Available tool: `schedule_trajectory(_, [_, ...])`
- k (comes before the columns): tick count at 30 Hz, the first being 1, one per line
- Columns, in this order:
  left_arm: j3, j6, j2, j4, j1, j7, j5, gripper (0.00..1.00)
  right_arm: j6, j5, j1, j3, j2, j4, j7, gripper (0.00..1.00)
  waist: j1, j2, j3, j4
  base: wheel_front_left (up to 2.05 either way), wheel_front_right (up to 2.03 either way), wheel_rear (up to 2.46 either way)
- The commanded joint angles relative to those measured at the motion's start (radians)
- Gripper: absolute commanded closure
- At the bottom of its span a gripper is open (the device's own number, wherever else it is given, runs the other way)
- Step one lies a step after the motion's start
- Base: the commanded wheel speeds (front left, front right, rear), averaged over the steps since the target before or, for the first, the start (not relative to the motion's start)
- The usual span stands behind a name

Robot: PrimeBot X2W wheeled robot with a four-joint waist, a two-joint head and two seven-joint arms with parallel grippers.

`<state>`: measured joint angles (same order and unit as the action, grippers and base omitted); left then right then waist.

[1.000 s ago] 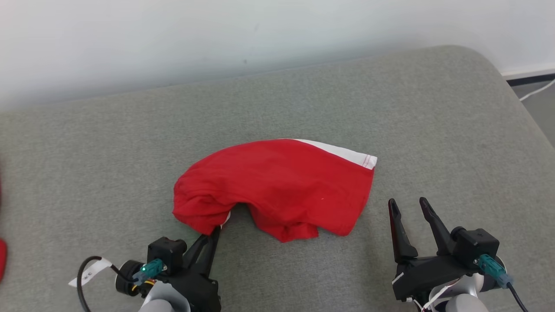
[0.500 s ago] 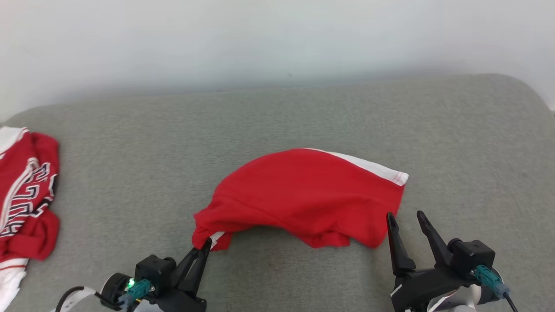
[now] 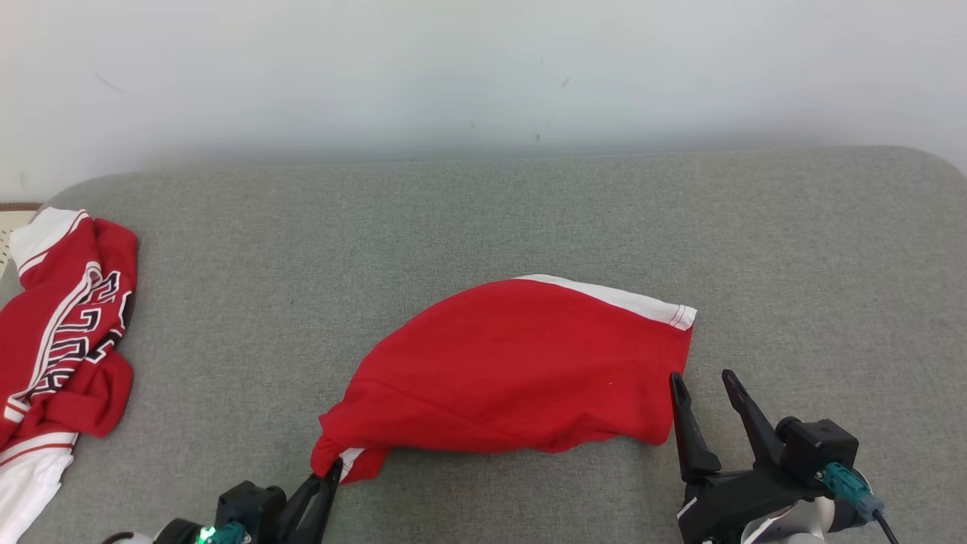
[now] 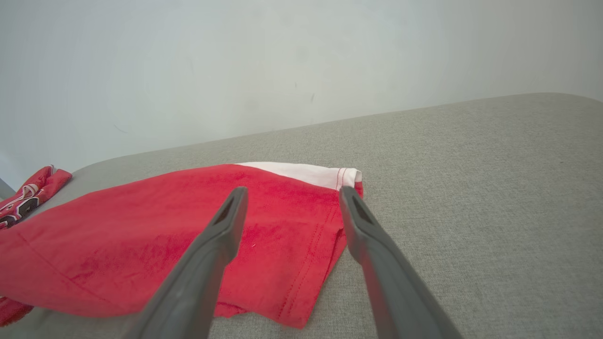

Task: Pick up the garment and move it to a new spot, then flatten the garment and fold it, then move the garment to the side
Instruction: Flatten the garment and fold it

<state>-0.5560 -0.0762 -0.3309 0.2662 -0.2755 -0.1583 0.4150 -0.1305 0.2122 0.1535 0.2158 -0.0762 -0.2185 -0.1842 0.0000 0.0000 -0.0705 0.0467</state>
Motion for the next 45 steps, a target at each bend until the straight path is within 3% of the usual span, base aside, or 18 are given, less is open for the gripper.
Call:
schedule_trajectory(1, [-0.003,0.005,0.007,0.017,0.017,-0.011,0.013,0.81,-0.001,0.004,0.003,0.001,-0.005,-0.003,0.0,0.0,0.0,0.0,-0.001,-0.001,0.0,0.0,0.0])
schedule_trajectory(2, [-0.003,0.007,0.012,0.022,0.016,-0.017,0.015,0.24,-0.001,0.005,0.004,0.001,-0.006,-0.004,0.0,0.0,0.0,0.0,-0.001,0.0,0.0,0.0,0.0])
schedule_trajectory(3, [-0.002,0.005,0.017,0.026,0.017,-0.024,0.018,0.0,-0.001,0.005,0.004,0.001,-0.007,-0.004,0.0,0.0,0.0,0.0,-0.002,0.0,0.0,0.0,0.0])
schedule_trajectory(10, [0.018,-0.022,0.043,-0.002,0.04,-0.073,0.03,0.0,0.0,0.004,-0.002,-0.006,-0.011,-0.002,0.004,0.0,0.0,0.0,-0.002,0.01,0.0,0.0,0.0])
schedule_trajectory(20, [0.07,-0.069,0.047,-0.153,0.103,-0.102,0.008,0.0,-0.001,0.003,-0.011,-0.029,-0.019,-0.006,0.004,0.0,0.0,0.0,0.005,0.033,0.0,0.0,0.0])
schedule_trajectory(30, [0.224,-0.137,0.072,-0.225,0.149,-0.106,-0.039,0.0,0.0,-0.012,-0.002,-0.071,-0.028,-0.027,0.015,0.0,0.0,0.0,0.003,0.037,0.0,0.0,0.0])
schedule_trajectory(34, [0.278,-0.139,0.092,-0.22,0.162,-0.107,-0.063,0.0,0.0,-0.014,0.0,-0.082,-0.027,-0.037,0.02,0.0,0.0,0.0,0.001,0.035,0.0,0.0,0.0])
schedule_trajectory(45, [0.346,-0.086,0.148,-0.205,0.17,-0.107,-0.118,0.0,0.0,0.014,0.097,-0.069,-0.065,-0.14,0.079,0.0,0.0,0.0,-0.009,0.047,0.0,0.0,0.0])
